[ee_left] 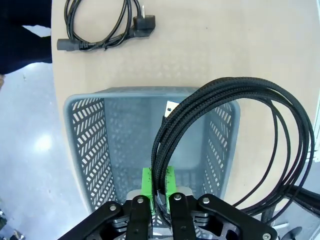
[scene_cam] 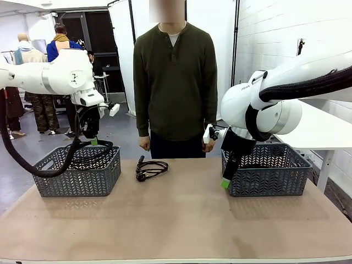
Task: Organize the cables according to human instructions.
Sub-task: Pick up a bundle of cables and place it in the basket indicated by the human.
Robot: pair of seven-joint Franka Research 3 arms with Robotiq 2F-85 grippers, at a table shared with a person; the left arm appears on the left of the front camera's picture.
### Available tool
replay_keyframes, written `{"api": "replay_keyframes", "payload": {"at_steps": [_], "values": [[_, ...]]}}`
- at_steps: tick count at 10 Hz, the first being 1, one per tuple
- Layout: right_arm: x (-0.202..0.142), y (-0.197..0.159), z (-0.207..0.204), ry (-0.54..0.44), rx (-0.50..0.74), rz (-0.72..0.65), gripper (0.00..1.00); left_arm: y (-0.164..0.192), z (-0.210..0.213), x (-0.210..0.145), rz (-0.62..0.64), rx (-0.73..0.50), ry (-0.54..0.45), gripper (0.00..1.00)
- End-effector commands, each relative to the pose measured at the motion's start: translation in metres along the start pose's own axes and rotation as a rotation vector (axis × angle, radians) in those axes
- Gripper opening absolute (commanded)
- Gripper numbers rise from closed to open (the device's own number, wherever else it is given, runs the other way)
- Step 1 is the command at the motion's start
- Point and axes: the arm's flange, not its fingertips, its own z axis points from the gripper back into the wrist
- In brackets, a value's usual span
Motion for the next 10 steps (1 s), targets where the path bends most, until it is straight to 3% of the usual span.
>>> {"api": "replay_keyframes", "payload": {"at_steps": [1,6,10], "values": [[0.0,0.0,0.0,0.005,0.006,0.006,1.0,-0.001,0.005,0.008,-0.019,0.016,0.025,0.0],[0.0,0.0,0.0,0.005,0.006,0.006,1.0,-0.002,0.003,0.012,-0.023,0.008,0.01,0.0],[0.0,0.0,0.0,0.005,0.006,0.006,1.0,0.009,0.003,-0.018,-0.026,-0.02,0.046,0.0]]}}
